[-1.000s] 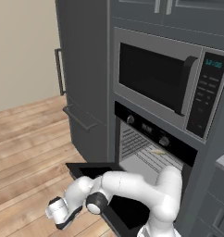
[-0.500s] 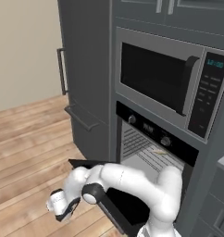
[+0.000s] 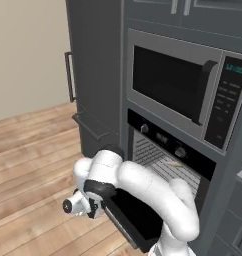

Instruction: Place the fish on the rack of the oven, and slide the rack back inside. Close the oven door.

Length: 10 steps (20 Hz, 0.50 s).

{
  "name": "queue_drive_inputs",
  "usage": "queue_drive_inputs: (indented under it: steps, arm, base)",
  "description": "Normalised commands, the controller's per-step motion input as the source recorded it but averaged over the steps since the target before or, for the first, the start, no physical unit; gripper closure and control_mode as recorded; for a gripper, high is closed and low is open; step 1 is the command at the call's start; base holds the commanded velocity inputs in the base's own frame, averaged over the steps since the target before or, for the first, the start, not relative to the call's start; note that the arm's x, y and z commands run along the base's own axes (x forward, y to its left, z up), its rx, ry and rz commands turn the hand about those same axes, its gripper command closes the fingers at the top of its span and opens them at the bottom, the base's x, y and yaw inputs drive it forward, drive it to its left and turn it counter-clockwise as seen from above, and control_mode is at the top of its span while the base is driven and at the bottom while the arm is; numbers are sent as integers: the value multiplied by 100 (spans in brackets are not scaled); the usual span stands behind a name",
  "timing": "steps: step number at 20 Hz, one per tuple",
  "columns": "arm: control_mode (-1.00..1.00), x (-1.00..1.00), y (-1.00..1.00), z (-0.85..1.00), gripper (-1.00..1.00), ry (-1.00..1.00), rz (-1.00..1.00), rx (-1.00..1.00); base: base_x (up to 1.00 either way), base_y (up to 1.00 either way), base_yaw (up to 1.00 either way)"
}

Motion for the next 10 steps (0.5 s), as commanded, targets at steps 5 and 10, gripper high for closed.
queue_drive_inputs:
  steps: [5, 10]
  arm:
    - [-100, 0, -4, 49, -100, -50, -37, -74]
    - [-100, 0, 0, 16, -100, -50, -47, -87]
  base:
    - [0, 0, 0]
    - [0, 0, 0]
